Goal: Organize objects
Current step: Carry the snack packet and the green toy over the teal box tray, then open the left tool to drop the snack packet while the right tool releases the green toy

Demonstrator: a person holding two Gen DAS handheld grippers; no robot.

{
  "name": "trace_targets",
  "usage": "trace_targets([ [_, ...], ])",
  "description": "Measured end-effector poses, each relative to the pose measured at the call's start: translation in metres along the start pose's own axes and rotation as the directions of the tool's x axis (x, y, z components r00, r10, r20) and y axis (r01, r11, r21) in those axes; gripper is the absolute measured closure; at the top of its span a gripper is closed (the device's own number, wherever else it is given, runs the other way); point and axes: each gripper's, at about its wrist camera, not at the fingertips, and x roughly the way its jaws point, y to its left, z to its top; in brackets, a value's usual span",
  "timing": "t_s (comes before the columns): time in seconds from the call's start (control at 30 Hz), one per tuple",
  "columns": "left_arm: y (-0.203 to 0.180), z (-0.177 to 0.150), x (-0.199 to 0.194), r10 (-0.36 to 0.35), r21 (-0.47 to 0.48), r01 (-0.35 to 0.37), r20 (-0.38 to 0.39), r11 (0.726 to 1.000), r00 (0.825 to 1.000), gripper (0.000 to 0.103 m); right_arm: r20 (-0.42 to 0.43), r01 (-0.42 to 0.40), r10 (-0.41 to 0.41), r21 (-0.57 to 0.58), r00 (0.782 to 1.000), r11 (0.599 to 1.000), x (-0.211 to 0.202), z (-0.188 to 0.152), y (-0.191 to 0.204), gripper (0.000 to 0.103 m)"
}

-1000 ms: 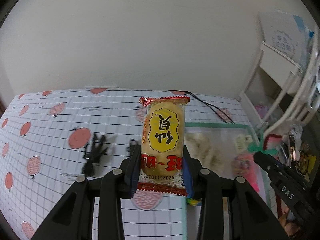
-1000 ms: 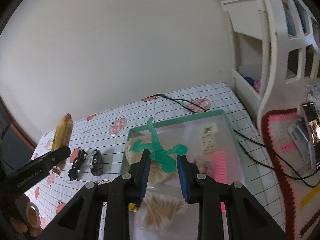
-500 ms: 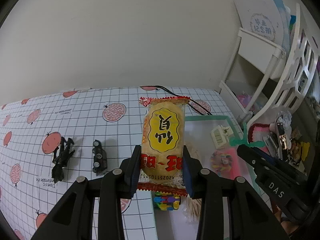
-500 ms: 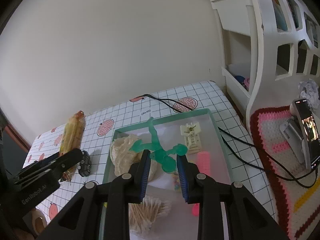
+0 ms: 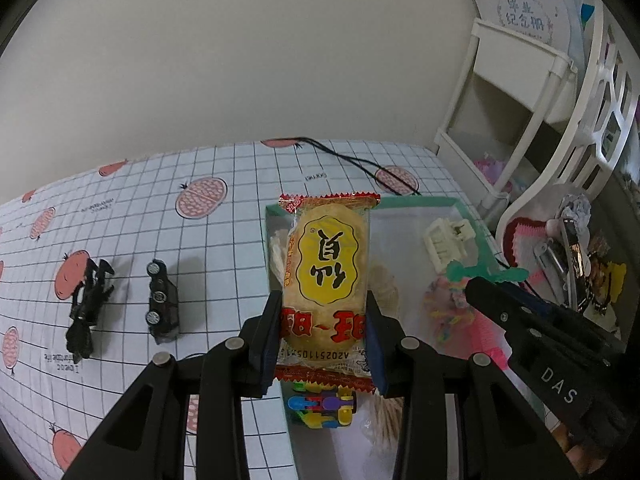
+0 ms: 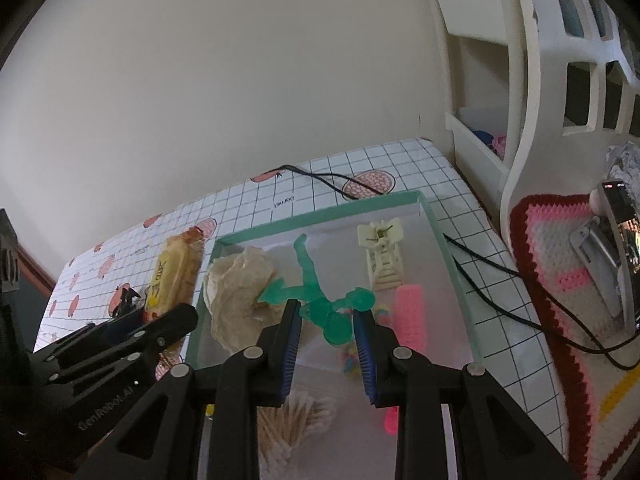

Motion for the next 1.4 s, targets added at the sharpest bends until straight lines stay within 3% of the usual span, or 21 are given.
trace_targets([
  [0.9, -0.008, -0.021, 0.034, -0.03, 0.01, 0.031, -0.129, 0.999, 0.991, 0.064, -0.089, 0.019, -0.022, -0.035, 0.996, 0.999, 0.029, -0.015, 0.004, 0.073],
  [1.4, -0.005, -0.02, 0.034, -0.033, 0.0, 0.034, -0.156, 0.999, 0.987, 0.061, -0.122, 0.028, -0.033, -0.041, 0.992, 0.999, 0.031, -0.013, 0.006, 0.072],
])
